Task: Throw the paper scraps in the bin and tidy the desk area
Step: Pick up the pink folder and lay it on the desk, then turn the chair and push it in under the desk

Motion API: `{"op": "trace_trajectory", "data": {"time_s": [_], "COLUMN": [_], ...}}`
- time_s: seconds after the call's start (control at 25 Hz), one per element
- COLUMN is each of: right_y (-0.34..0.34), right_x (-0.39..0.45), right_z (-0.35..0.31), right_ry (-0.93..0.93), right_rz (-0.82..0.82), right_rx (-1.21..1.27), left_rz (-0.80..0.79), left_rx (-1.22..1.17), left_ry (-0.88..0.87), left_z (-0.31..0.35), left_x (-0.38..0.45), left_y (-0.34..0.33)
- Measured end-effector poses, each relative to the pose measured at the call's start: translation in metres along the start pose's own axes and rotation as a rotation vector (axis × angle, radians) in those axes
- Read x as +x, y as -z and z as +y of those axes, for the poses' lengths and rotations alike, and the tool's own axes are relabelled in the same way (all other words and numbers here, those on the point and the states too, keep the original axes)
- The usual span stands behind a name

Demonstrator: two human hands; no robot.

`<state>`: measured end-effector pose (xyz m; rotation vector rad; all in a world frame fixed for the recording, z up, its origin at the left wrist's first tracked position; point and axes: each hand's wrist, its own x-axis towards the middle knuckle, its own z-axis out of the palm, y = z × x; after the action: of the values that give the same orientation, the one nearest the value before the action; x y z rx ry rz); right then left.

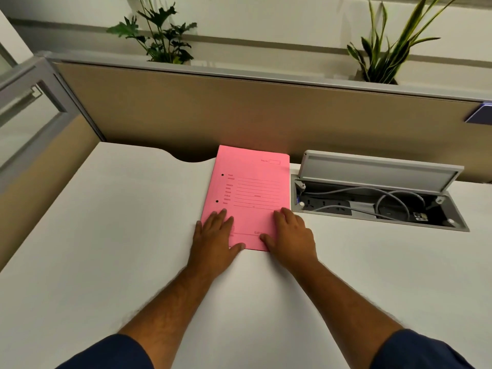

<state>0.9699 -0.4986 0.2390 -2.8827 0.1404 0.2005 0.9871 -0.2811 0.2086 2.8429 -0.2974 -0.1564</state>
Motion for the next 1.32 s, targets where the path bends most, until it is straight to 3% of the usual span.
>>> {"op": "trace_trajectory", "data": {"time_s": [0.4,0.68,1.0,1.32], "right_y": [0.018,0.049,0.074,0.073], "right_x": [-0.064,-0.122,-0.190,-0.266], "right_z": [0.021,0.035,0.064,0.108], "right_ry": [-0.012,0.112,0.168,0.280], "right_rz": [-0.088,-0.130,-0.284,-0.423], "right_rx": [0.132,0.214,0.475,0.470], "left_rz": [0.036,0.095,0.161,0.229], "left_rx": [-0.018,-0.014,-0.086,-0.180], "left_ry": [0.013,0.120,0.280,0.389], "left_z": [0.011,0.032,0.096,0.168], "left_x": [-0.041,-0.115,-0.228,-0.338], "left_y": [0.026,0.051,0.039,0.008]}}
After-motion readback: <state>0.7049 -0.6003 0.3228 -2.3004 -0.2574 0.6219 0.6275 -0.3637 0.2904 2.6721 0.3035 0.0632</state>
